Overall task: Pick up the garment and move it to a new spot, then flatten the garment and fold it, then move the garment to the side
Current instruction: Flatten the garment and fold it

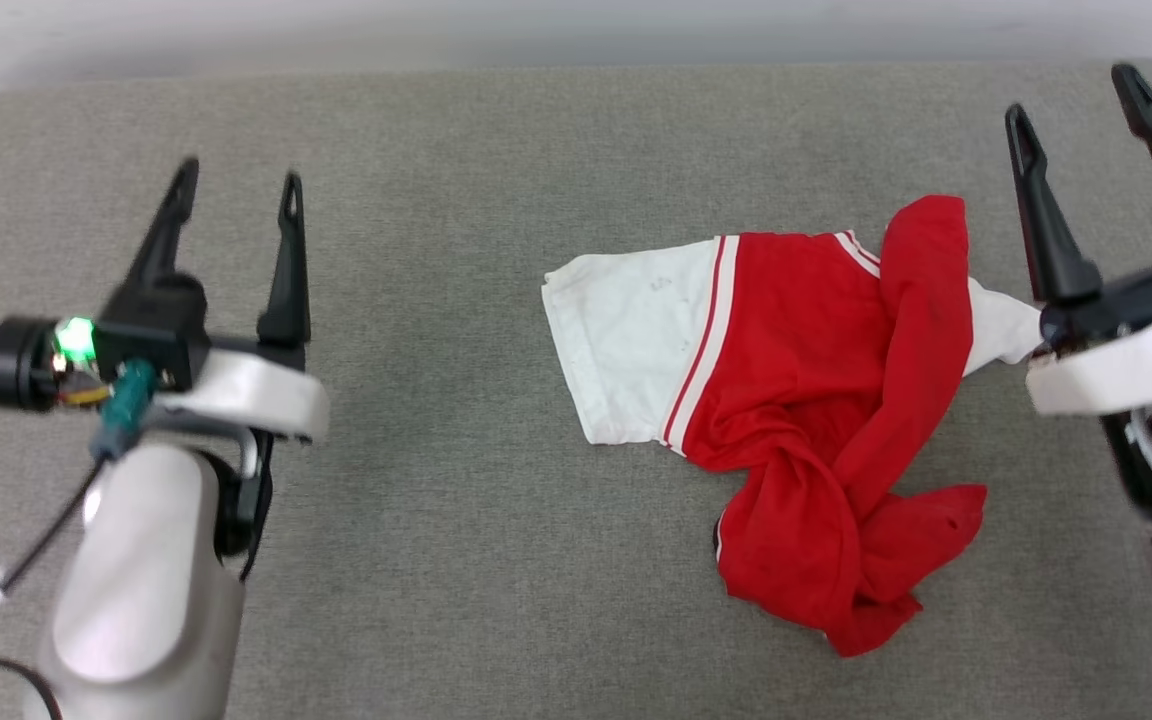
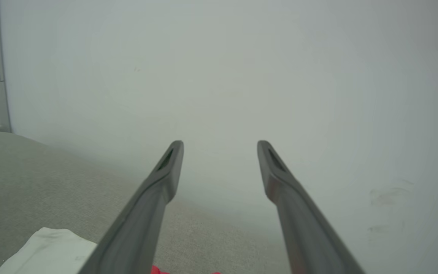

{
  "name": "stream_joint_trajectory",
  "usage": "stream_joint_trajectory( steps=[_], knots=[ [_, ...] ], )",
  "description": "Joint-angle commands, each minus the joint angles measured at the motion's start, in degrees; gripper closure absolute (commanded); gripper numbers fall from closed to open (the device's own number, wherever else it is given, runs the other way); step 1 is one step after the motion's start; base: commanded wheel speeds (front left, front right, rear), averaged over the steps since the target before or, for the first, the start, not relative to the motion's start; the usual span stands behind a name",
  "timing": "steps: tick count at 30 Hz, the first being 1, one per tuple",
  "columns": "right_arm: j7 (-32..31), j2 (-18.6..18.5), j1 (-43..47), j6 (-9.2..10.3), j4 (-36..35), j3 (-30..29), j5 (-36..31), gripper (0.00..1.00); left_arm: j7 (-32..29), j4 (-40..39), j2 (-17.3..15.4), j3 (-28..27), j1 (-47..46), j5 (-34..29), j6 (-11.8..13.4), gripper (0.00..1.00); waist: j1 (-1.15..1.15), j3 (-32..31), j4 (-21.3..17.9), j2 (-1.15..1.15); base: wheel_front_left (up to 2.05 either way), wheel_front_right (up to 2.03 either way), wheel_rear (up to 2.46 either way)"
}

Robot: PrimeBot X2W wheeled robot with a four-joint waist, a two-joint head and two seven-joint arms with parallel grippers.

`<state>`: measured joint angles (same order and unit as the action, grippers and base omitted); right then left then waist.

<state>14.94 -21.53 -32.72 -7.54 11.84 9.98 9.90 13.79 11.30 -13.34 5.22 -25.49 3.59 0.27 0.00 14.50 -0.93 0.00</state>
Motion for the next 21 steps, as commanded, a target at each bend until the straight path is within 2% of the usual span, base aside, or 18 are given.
stream_joint_trajectory(
  steps=[1,6,10,13,14,15,20,21],
  knots=[
    [0.2,2.8,4.1,0.08,-3.8,-2.7,-1.5,0.0,-1.2,1.4,-0.7,0.2,-3.8,0.7,-1.4,0.0,0.0,0.7,-0.8,0.0,0.0,0.0,0.0],
    [0.2,8.3,12.4,0.08,-11.5,-7.6,-3.2,0.0,-6.0,4.8,-3.1,2.4,-12.1,0.1,-4.5,0.0,0.0,1.8,-2.2,0.0,0.0,0.0,0.0],
    [0.3,10.7,18.3,0.08,-14.8,-9.3,-3.6,0.0,-11.8,7.8,-4.6,5.4,-18.6,1.0,-6.6,0.0,0.0,2.5,-3.3,0.0,0.0,0.0,0.0],
    [0.3,12.1,21.7,0.08,-16.5,-10.1,-3.6,0.0,-17.3,9.9,-5.6,9.1,-23.0,3.0,-7.4,0.0,0.0,3.0,-4.2,0.0,0.0,0.0,0.0],
    [0.3,12.1,21.7,0.08,-16.5,-10.1,-3.6,0.0,-17.3,9.9,-5.6,9.1,-23.0,3.0,-7.4,0.0,0.0,3.0,-4.2,0.0,0.0,0.0,0.0],
    [0.3,12.8,23.6,0.08,-17.2,-10.0,-3.9,0.0,-21.5,11.0,-6.6,13.3,-26.2,5.5,-7.6,0.0,0.0,3.5,-4.7,0.0,0.0,0.0,0.0],
    [0.3,13.9,26.1,0.08,-18.8,-10.0,-3.9,0.0,-32.4,11.6,-11.3,27.4,-34.1,17.1,-7.6,0.0,0.0,5.0,-6.1,0.0,0.0,0.0,0.0],
    [0.3,13.9,26.1,0.08,-18.8,-10.0,-3.9,0.0,-32.4,11.6,-11.3,27.4,-34.1,17.1,-7.6,0.0,0.0,5.0,-6.1,0.0,0.0,0.0,0.0]
  ],
)
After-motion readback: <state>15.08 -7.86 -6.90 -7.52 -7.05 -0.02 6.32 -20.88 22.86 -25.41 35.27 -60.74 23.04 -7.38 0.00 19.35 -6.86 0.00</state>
